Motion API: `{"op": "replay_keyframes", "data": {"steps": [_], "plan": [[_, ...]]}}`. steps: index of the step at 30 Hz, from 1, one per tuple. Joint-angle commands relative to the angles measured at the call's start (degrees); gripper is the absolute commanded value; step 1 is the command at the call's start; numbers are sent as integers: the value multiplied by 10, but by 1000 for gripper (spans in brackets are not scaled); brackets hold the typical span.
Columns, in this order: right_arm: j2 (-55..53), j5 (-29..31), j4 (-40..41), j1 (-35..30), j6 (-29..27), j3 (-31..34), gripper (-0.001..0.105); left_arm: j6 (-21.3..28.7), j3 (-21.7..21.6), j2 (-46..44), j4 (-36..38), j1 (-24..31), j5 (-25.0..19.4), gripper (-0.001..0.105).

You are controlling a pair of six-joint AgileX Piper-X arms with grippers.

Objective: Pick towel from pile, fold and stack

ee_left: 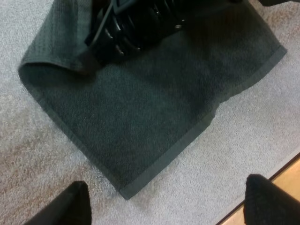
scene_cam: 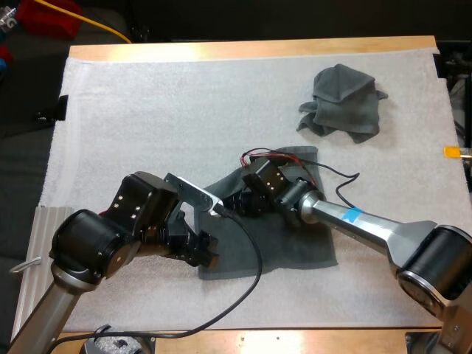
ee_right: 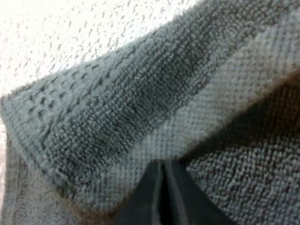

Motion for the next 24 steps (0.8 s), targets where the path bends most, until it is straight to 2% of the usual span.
{"op": "replay_keyframes", "data": {"steps": [1,10,16,24], "plan": [[6,4,-7,-1,8,-7,1,-5,-3,-3,-4,-2,-5,65],[33,19,-23,-1,16,-52,1,-5,-3,-3,-4,-2,-5,65],[33,68,-47,-4,17,-70,1,-5,-3,-3,-4,-2,-5,65],[31,69,-155,-25,16,-75,1,-5,-3,-3,-2,-2,-5,65]]}}
